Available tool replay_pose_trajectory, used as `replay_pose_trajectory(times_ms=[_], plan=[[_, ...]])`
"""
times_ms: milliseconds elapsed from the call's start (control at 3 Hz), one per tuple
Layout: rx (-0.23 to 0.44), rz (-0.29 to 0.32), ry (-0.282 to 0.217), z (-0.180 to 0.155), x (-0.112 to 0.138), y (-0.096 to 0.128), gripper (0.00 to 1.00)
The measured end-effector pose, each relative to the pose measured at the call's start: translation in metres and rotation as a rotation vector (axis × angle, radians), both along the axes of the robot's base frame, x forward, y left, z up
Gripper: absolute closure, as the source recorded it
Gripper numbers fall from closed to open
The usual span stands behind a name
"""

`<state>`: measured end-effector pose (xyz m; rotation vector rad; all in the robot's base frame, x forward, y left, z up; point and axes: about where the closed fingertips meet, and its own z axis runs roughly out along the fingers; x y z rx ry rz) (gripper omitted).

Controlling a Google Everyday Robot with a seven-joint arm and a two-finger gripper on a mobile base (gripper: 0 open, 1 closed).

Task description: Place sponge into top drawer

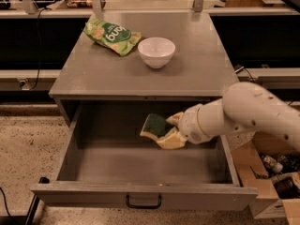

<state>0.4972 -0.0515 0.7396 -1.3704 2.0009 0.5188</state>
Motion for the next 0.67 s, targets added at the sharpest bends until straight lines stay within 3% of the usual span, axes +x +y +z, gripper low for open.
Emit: replay_pose_trajectory(times_ms=[333, 667], plan=[[0.015, -0.010, 0.082, -0.083, -0.026, 0.001, 1.00], [-0.011, 0.021, 0.166, -0.141, -0.044, 0.012, 1.00]])
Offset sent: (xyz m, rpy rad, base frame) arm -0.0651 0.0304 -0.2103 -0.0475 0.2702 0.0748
